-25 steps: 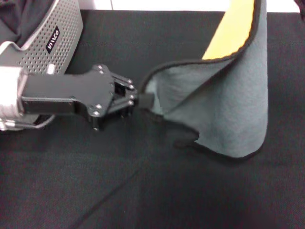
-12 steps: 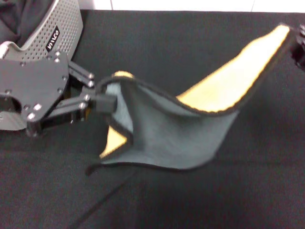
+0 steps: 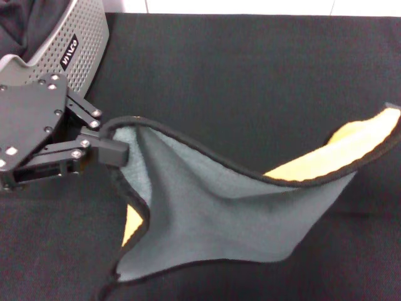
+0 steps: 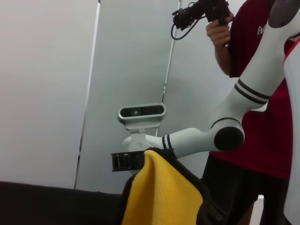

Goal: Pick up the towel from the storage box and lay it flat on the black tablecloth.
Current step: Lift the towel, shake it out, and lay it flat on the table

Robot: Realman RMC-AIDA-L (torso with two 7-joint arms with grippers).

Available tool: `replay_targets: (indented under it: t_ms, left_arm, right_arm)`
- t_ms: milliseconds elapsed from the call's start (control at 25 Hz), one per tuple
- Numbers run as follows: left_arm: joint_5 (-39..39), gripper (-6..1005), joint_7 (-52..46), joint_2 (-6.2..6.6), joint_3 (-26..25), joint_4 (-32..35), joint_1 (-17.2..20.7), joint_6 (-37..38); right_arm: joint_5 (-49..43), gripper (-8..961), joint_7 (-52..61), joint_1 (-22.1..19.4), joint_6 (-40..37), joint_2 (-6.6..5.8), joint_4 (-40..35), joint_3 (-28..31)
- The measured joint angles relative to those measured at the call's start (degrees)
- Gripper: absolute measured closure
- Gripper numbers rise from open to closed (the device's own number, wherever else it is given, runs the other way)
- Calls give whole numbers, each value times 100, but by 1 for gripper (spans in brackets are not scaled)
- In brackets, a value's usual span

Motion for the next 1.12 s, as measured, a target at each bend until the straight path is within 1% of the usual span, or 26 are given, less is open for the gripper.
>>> replay_targets:
  t_ms: [240, 640, 760, 840, 920, 960, 1000, 1120]
  left_arm:
    - [-62, 980, -291, 206, 18, 6, -32, 4]
    - [-23, 980, -399, 390, 69, -35, 26, 5]
    - [-11, 980, -428, 421, 138, -37, 28, 5]
    - [47, 980, -430, 421, 151, -47, 26, 5]
    - [165, 980, -421, 392, 118, -66, -1, 2]
    - [310, 979, -409, 344, 47, -87, -35, -5]
    - [552, 979, -392, 260, -119, -135, -103, -12]
    - [972, 979, -366, 102, -448, -245, -241, -17]
  right_arm:
    - [-18, 918, 37, -174, -268, 75, 3, 13]
    - [-209, 916, 94, -633, -381, 261, 24, -9]
    - [-249, 916, 42, -662, -419, 279, 127, -27]
    - [-255, 915, -21, -655, -433, 283, 239, -39]
    - [-257, 915, -139, -613, -392, 284, 421, -28]
    - [-258, 915, -212, -570, -348, 283, 529, -16]
    - [-259, 915, -260, -522, -300, 275, 634, -9]
    - [-262, 914, -390, -327, -108, 230, 910, 1]
